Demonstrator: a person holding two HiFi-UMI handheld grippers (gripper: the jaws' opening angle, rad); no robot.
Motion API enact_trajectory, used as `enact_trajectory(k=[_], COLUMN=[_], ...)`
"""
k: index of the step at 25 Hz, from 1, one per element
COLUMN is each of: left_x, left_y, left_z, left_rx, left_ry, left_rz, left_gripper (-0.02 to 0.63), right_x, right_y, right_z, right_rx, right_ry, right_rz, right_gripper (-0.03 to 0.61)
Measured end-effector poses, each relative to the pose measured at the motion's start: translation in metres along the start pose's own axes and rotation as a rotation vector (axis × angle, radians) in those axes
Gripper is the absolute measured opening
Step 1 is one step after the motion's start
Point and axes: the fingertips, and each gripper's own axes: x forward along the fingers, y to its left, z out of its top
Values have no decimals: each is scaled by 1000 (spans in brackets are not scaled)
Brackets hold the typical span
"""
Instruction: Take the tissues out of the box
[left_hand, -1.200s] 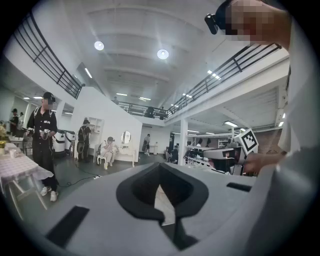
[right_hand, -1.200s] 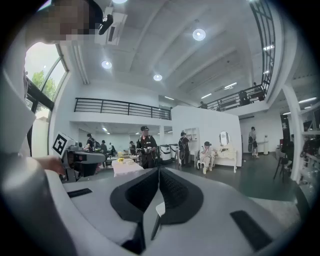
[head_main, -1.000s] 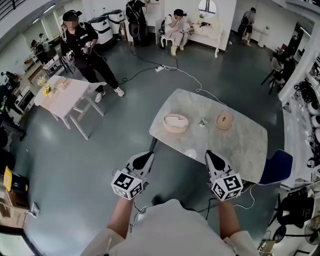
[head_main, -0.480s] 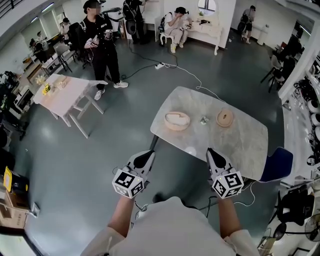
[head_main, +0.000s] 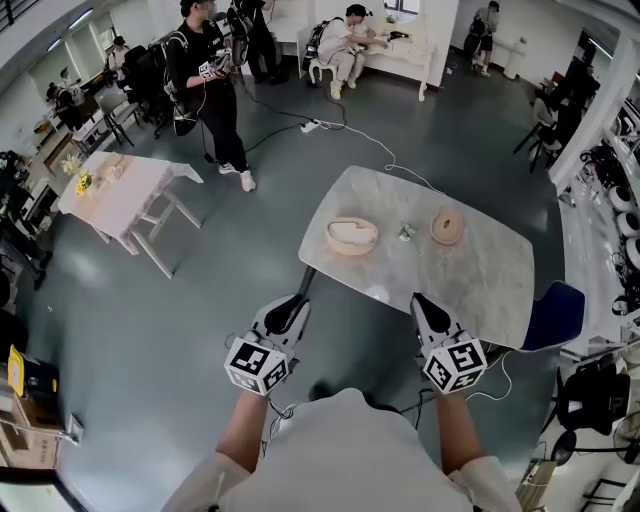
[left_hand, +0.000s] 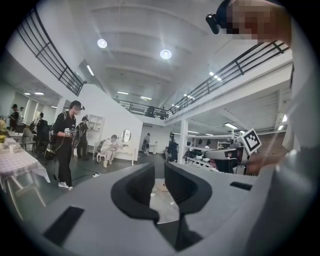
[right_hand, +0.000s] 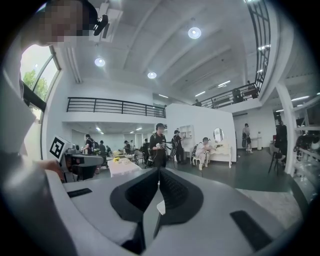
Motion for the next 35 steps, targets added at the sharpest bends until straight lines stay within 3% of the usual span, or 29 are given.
enact_trajectory(k=[21,35], left_x=[-4,78], left_y=[41,52], left_z=[-20,-21], left_rx=[-20,1], left_ry=[47,63], left_rz=[-75,-19], left_gripper=[67,67], right_x=[24,80], right_y=[27,-50], right_z=[-11,-20], right_rx=[4,21], right_ry=[30,61], right_rz=[-78,-17], right_gripper=[34,34])
